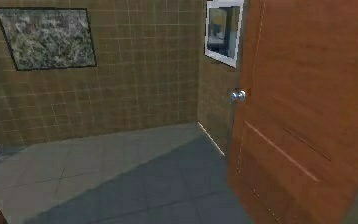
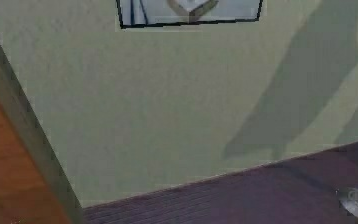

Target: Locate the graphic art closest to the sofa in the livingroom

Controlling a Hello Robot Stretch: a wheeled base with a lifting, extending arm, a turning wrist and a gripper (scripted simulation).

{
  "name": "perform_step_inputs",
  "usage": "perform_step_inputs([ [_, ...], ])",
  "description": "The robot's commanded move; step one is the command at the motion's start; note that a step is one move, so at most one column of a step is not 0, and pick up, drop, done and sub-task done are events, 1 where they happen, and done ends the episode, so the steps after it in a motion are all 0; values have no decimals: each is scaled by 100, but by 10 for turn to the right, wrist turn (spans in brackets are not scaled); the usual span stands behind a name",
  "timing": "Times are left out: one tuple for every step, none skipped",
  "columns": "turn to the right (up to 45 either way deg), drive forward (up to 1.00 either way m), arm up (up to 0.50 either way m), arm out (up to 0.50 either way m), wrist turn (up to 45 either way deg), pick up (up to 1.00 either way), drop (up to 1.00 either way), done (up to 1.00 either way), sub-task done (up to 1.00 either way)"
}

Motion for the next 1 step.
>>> perform_step_inputs([
  [0,100,0,0,0,0,0,0,0],
])
